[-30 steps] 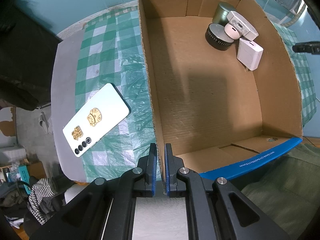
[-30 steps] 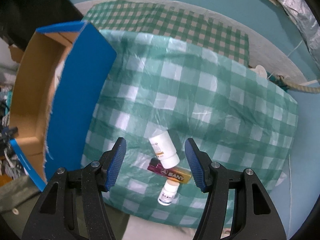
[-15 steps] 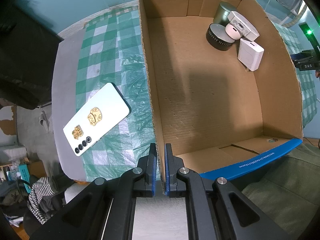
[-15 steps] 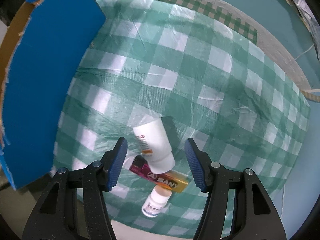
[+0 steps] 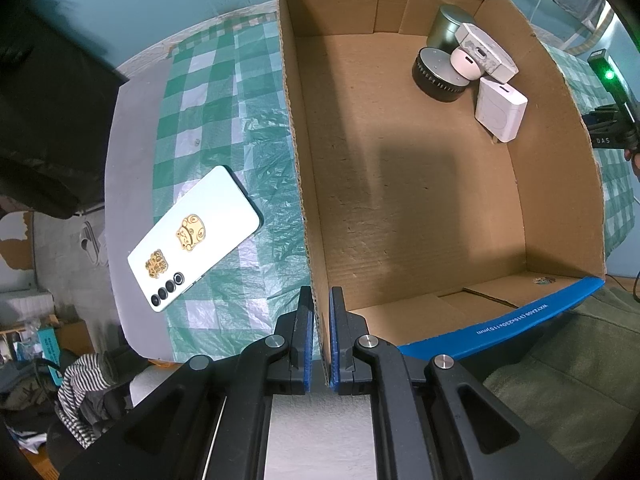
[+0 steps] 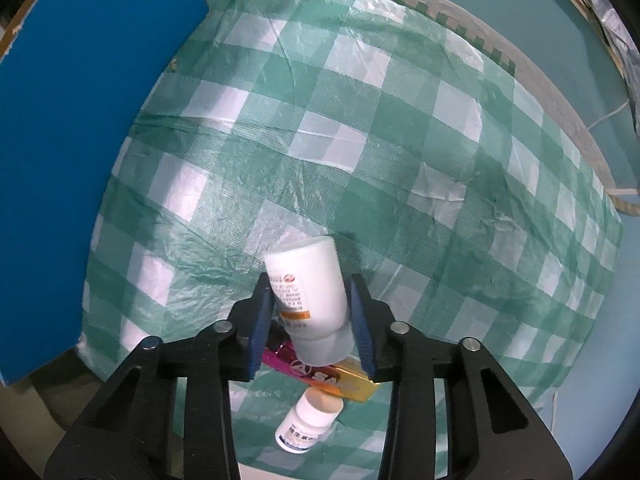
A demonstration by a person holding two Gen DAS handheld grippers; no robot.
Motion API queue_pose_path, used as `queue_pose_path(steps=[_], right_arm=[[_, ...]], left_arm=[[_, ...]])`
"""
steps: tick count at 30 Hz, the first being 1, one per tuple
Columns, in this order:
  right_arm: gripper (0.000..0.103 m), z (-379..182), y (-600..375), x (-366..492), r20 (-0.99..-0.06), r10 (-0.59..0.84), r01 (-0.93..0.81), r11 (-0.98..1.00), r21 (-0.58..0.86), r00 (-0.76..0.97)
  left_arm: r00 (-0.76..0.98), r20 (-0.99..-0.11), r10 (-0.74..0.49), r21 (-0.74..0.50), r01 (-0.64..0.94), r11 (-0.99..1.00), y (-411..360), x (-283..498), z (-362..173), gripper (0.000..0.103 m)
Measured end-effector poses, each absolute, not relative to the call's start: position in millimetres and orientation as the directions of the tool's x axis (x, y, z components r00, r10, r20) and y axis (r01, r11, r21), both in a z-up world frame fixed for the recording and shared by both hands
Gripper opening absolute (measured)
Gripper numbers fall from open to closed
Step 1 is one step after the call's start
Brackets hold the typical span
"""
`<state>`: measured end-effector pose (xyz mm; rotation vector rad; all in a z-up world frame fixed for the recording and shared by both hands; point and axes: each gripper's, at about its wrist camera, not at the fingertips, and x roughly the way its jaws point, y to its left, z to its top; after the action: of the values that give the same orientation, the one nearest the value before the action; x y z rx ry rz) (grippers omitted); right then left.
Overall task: Organize rigid objects
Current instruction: 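Close the right gripper on the white pill bottle and lift it, then carry the pill bottle with the right gripper over the box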
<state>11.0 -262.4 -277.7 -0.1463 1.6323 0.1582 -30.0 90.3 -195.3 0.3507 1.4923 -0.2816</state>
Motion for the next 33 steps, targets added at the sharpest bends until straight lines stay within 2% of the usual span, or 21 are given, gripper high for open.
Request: queue_pose_path(steps=[2, 26, 33], right_arm=[[0.032, -277.1, -260.6, 9.2, -0.998, -0.008, -0.193, 0.981, 0.004, -0.062], [0.031, -240.3, -259.0, 20.2, -0.999, 0.037, -0.135, 0.990, 0.040, -0.028], [0.031, -210.9, -246.6, 18.0, -0.998, 0.056, -0.139, 0.989, 0.056, -0.001]], left_arm=[[0.062, -0.998, 0.032, 0.054, 0.394, 0.918, 90.2, -30.0, -195.4, 0.007], [0.063, -0.997, 0.032, 0.054, 0.395, 0.917, 91.9, -29.5, -193.1, 0.007], [0.063, -0.997, 0.033, 0.055, 0.396, 0.917, 92.4, -29.8, -194.3, 0.007]])
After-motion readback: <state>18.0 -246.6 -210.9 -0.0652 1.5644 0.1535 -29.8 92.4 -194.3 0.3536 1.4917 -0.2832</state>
